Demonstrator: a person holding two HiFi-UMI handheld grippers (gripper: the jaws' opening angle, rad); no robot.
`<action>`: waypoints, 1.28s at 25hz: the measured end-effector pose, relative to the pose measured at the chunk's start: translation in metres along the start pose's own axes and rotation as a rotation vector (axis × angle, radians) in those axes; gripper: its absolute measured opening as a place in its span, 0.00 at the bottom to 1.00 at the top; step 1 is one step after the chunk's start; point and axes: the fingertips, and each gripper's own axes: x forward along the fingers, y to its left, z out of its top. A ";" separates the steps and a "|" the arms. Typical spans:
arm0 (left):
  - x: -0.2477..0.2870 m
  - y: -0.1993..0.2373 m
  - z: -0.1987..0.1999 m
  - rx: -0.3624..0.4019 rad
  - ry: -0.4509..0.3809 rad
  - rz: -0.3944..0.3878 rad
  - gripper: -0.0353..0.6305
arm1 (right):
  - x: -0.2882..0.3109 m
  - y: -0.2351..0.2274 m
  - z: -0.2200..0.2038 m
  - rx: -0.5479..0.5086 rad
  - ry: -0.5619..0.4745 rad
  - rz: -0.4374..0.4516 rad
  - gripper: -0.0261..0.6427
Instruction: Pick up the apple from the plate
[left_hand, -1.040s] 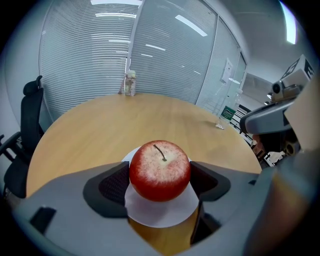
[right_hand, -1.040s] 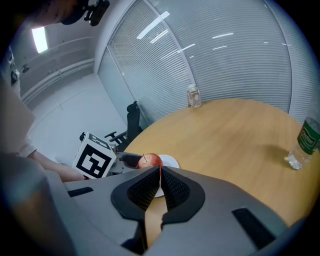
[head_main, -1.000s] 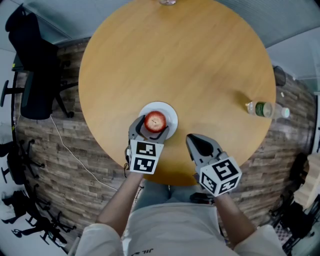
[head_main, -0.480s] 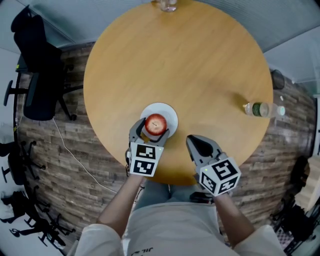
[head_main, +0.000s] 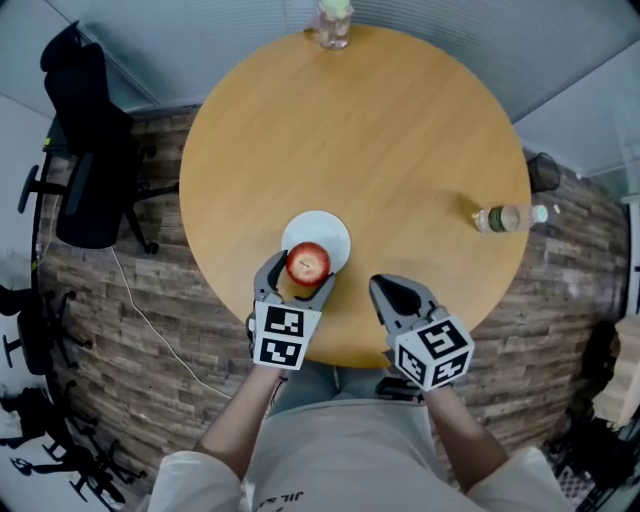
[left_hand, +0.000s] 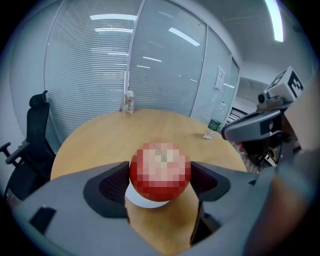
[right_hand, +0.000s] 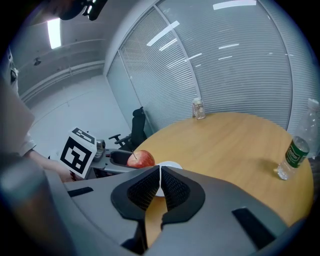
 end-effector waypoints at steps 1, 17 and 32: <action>-0.006 -0.004 0.004 0.002 -0.011 -0.001 0.62 | -0.004 0.000 0.001 -0.005 -0.005 -0.002 0.09; -0.084 -0.053 0.032 0.075 -0.110 -0.065 0.62 | -0.045 0.020 0.018 -0.077 -0.083 -0.028 0.09; -0.115 -0.066 0.037 0.092 -0.152 -0.087 0.62 | -0.062 0.035 0.039 -0.128 -0.144 -0.041 0.09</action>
